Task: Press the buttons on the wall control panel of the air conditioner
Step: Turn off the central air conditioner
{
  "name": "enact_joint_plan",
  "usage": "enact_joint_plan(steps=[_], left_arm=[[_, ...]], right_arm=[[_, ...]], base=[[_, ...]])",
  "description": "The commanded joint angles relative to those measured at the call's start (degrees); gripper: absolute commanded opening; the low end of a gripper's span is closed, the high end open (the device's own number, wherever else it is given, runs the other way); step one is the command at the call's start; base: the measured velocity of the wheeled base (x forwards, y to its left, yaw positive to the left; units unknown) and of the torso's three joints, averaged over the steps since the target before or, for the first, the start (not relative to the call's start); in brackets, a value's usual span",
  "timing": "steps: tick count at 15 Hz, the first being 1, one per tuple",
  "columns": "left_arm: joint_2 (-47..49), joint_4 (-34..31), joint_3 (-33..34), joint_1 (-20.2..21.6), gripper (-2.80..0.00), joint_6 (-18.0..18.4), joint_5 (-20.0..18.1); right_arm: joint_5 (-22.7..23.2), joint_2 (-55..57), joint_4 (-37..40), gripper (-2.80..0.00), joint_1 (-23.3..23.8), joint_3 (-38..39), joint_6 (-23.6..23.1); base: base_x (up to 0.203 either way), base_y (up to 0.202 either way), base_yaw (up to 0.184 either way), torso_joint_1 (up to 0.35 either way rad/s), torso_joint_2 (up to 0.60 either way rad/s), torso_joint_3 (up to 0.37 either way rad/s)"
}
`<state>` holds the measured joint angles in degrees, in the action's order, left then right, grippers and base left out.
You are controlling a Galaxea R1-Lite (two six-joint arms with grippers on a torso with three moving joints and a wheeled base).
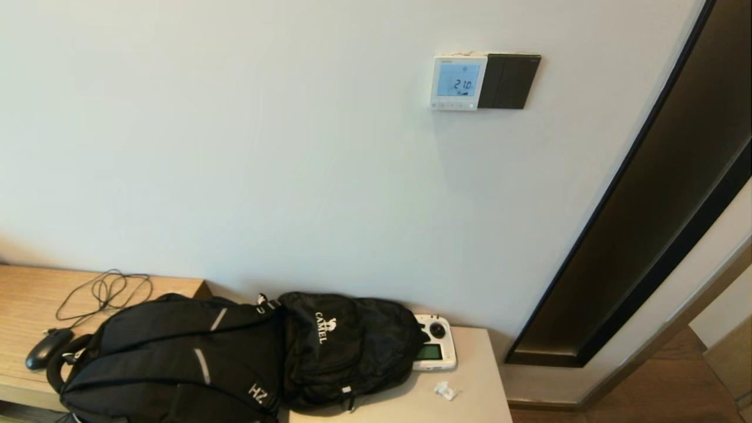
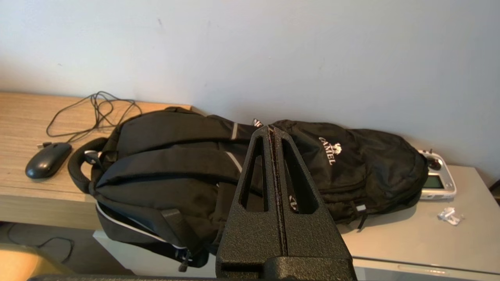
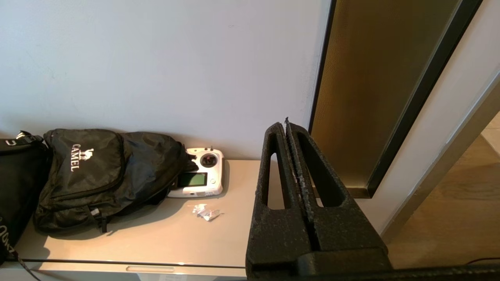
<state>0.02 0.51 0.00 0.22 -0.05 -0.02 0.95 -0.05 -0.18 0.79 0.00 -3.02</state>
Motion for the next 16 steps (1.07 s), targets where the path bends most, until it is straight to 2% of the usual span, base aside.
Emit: enact_joint_plan(steps=[1,14,16], left_arm=[[0.0,0.0,0.0,0.0,-2.80,0.0,0.0],[-0.1,0.0,0.0,0.0,-2.80,0.0,0.0],[0.0,0.0,0.0,0.0,-2.80,0.0,0.0]], right_arm=[[0.0,0.0,0.0,-2.80,0.0,0.0,-0.1],[0.1,0.1,-0.3,-2.80,0.2,0.0,-0.4],[-0.1,-0.1,-0.6,-2.80,0.1,-2.2,-1.1]], base=[[0.000,0.000,0.000,0.000,0.00,0.000],[0.000,0.000,0.000,0.000,0.00,0.000],[0.000,0.000,0.000,0.000,0.00,0.000]])
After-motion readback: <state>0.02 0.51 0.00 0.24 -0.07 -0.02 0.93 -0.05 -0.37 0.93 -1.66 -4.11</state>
